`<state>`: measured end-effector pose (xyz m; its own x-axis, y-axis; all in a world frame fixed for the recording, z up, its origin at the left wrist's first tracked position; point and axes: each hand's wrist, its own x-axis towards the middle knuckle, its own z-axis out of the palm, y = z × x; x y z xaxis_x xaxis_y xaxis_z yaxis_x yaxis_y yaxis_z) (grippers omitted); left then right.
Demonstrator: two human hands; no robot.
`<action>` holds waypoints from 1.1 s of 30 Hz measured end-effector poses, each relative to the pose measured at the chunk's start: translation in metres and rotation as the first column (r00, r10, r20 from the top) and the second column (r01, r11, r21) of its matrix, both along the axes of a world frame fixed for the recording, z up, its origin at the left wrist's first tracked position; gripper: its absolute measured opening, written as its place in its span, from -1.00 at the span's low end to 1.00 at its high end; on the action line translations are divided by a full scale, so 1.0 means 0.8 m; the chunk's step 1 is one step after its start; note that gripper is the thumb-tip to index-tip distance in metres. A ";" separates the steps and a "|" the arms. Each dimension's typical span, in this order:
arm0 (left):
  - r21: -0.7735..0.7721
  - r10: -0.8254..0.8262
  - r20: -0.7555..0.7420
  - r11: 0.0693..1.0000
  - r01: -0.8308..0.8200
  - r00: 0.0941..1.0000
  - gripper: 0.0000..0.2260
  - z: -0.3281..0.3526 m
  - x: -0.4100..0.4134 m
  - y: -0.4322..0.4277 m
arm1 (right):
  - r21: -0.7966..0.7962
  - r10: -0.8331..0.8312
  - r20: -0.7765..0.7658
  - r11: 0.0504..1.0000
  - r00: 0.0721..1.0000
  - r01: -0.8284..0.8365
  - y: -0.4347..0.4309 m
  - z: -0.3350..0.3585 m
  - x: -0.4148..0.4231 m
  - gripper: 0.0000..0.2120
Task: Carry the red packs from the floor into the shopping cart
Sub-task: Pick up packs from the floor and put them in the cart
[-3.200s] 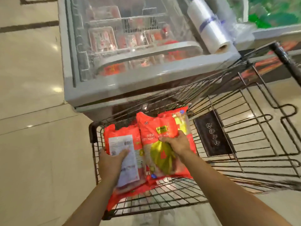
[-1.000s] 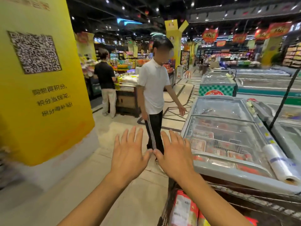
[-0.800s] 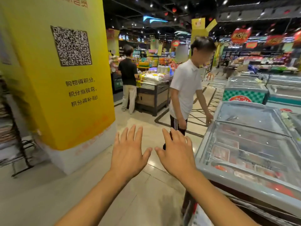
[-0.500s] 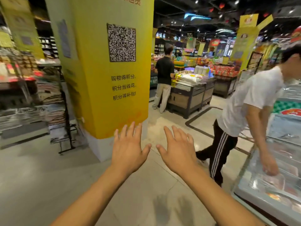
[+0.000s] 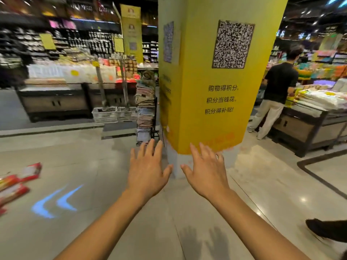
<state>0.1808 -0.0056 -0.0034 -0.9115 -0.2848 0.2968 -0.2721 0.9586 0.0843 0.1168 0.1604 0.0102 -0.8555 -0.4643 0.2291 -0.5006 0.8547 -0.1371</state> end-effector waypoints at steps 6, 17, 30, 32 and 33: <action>-0.022 0.245 0.043 0.969 -0.244 0.969 -0.28 -0.012 0.000 -0.075 | 0.000 0.213 0.015 0.977 0.977 -0.213 -0.098 -0.015 -0.054 -0.30; -0.059 0.658 0.087 0.753 -0.656 0.748 -0.29 0.005 0.000 -0.152 | -0.053 0.628 0.053 0.778 0.777 -0.625 -0.256 -0.013 -0.134 -0.32; -0.072 0.925 0.143 0.364 -0.929 0.351 -0.25 -0.038 0.125 -0.220 | -0.030 0.911 0.129 0.398 0.391 -0.917 -0.433 -0.045 -0.037 -0.31; -0.053 0.940 0.164 0.311 -0.949 0.299 -0.25 -0.049 0.145 -0.241 | -0.026 0.928 0.132 0.355 0.349 -0.934 -0.464 -0.051 -0.019 -0.31; -0.046 0.945 0.172 0.290 -0.956 0.279 -0.25 -0.055 0.154 -0.253 | -0.018 0.935 0.135 0.332 0.327 -0.943 -0.480 -0.055 -0.010 -0.31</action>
<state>0.3042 -0.2082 -0.0474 -0.0095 -0.9889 0.1480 -0.9999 0.0084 -0.0085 0.1086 -0.2235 -0.0337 0.1441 -0.9822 0.1203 -0.9612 -0.1679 -0.2189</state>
